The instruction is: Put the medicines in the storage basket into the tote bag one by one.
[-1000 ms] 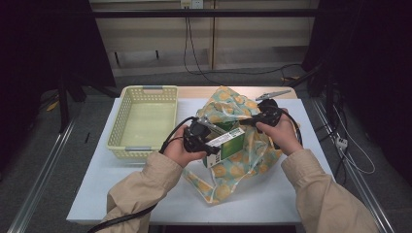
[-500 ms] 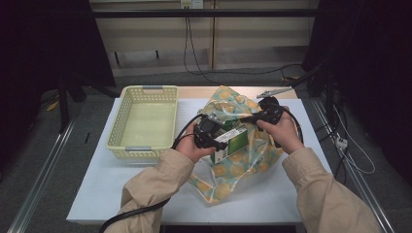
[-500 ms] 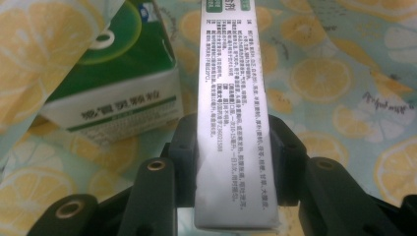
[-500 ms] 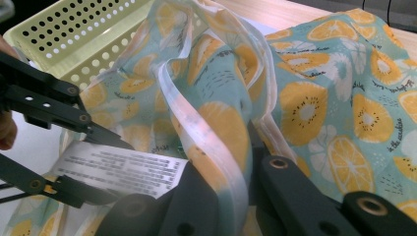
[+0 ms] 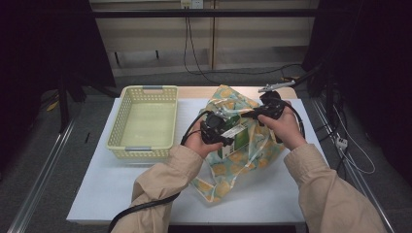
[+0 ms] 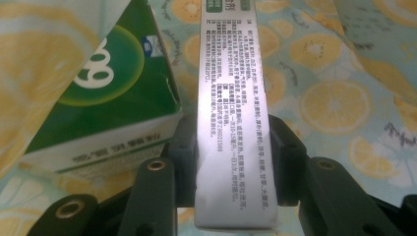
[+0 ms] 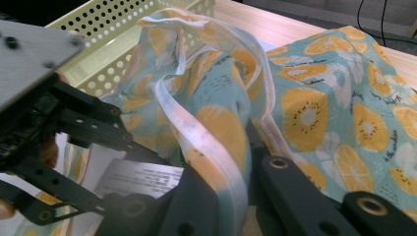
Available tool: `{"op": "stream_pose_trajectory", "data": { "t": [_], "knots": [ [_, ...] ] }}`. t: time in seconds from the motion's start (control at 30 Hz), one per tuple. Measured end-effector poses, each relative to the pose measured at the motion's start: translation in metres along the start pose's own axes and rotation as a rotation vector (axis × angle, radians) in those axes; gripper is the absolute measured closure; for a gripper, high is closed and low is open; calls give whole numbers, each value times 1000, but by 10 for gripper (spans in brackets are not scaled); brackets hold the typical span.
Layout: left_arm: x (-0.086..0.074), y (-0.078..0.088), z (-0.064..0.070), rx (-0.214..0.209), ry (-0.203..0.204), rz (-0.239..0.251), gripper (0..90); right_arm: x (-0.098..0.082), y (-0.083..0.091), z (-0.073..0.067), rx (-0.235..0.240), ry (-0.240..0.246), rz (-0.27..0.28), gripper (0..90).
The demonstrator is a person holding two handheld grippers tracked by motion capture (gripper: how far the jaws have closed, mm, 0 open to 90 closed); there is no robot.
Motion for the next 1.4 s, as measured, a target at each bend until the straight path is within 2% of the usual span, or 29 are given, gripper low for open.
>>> {"op": "stream_pose_trajectory", "data": {
  "t": [0.1, 0.13, 0.4, 0.47, 0.6, 0.63, 0.67, 0.73, 0.77, 0.8, 0.83, 0.87, 0.93, 1.07, 1.1, 1.23, 1.33, 1.37, 1.4],
  "knots": [
    [1, -5, 0, -1, -9, -6, 629, 1, 0, 0, 1, 1, 5, 885],
    [3, -6, 1, 1, 4, 6, 629, 1, 0, 0, 2, -1, 8, 886],
    [12, -16, 1, 10, 9, 14, 629, 0, 3, 2, 6, -10, 15, 886],
    [16, -19, 0, 17, -21, 11, 628, 0, 3, 2, 6, -9, 17, 886],
    [23, -26, -1, 36, -30, 14, 628, -1, 4, 4, 8, -14, 26, 886],
    [24, -28, -2, 38, -33, 19, 628, -2, 4, 4, 9, -16, 25, 886],
    [28, -31, -2, 49, -18, 40, 628, -3, 4, 5, 9, -18, 24, 886],
    [31, -34, -5, 78, -34, 55, 626, -4, 6, 7, 7, -20, 23, 886],
    [33, -37, -5, 81, -36, 86, 622, -4, 7, 8, 7, -23, 28, 885],
    [33, -39, -7, 98, -42, 89, 611, -4, 8, 9, 7, -27, 30, 886],
    [34, -41, -5, 61, -28, 107, 556, -4, 8, 9, 8, -29, 32, 886],
    [33, -43, -4, 46, -14, 107, 498, -5, 8, 10, 8, -30, 34, 886],
    [32, -44, 1, 38, -28, 110, 401, -7, 8, 12, 5, -33, 29, 886],
    [26, -37, 9, 4, -65, 66, 249, -12, 7, 15, 6, -40, 25, 885],
    [25, -33, 10, 0, -69, 74, 238, -13, 7, 15, 5, -42, 26, 886],
    [16, -17, 13, -15, -32, 77, 206, -15, 4, 14, 9, -41, 22, 886],
    [6, -4, 13, -4, -56, 49, 185, -16, 2, 13, 10, -40, 18, 885],
    [1, 0, 12, 27, -61, 33, 181, -17, 1, 13, 11, -39, 18, 885],
    [-2, 3, 13, 0, -58, 34, 174, -17, 0, 12, 11, -40, 16, 886]
  ]
}}
Point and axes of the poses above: each handheld gripper's, and its own axes: y roughly backward along the jaws, x roughly out of its top, z roughly to its right, the point moved 9 cm from there along -y, roughly forward along the jaws, and after that the axes turned 4 degrees about -y, right-handed, at the moved point
